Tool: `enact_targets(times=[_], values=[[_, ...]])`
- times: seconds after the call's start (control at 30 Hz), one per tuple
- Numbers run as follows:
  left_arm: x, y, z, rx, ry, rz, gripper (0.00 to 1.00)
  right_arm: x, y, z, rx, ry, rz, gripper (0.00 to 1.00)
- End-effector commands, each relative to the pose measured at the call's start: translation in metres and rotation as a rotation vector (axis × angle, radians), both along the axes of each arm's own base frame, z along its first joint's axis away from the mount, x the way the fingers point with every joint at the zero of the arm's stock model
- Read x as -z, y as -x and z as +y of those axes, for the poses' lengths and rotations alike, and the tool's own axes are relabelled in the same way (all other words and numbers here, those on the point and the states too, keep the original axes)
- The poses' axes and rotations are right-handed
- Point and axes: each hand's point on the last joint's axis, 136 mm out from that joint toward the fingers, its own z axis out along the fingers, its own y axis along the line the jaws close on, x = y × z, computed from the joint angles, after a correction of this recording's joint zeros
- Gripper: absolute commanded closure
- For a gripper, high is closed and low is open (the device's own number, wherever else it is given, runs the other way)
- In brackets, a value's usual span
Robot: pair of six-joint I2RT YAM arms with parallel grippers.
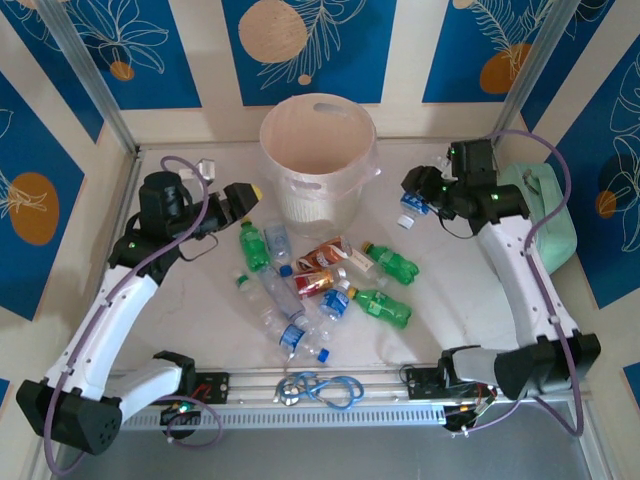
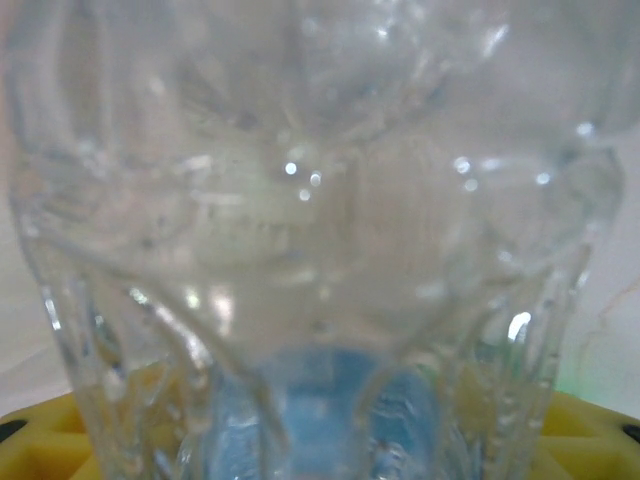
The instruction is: Put the plastic bottles in the bin
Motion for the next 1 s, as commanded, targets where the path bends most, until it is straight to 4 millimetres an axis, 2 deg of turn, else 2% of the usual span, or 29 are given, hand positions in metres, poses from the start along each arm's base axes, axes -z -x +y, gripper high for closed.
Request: enact_targets(times=[0.0,0.13,0.33,0.47,0.6,0.7,0.9,0.97], values=[[-0.046,0.01,-0.02,0.093,0.07,-0.131,0.26,-0.033,0.011,0.031,-0.08,-0.079,-0.048,0.41],[-0.057,0.017,-0.042,0.168,0.121,-0.153,0.26,-0.062,0.016,0.062,-0.149,-0.12,-0.087,0.4],[-0.066,0.045,-0.093,0.349,0.201,-0.211,0.27,-0.088,0.023,0.116,-0.262,-0.284,-0.117,0.4],[-0.073,0.059,-0.117,0.443,0.254,-0.242,0.29,-0.102,0.029,0.144,-0.33,-0.361,-0.123,0.4],[-0.076,0.067,-0.137,0.51,0.271,-0.257,0.33,-0.11,0.034,0.162,-0.368,-0.418,-0.126,0.4],[-0.07,0.069,-0.147,0.537,0.257,-0.252,0.37,-0.117,0.035,0.169,-0.381,-0.45,-0.137,0.4],[-0.062,0.068,-0.148,0.532,0.226,-0.246,0.37,-0.126,0.034,0.176,-0.394,-0.483,-0.147,0.4],[-0.063,0.07,-0.148,0.54,0.231,-0.251,0.42,-0.126,0.034,0.179,-0.397,-0.479,-0.147,0.4]])
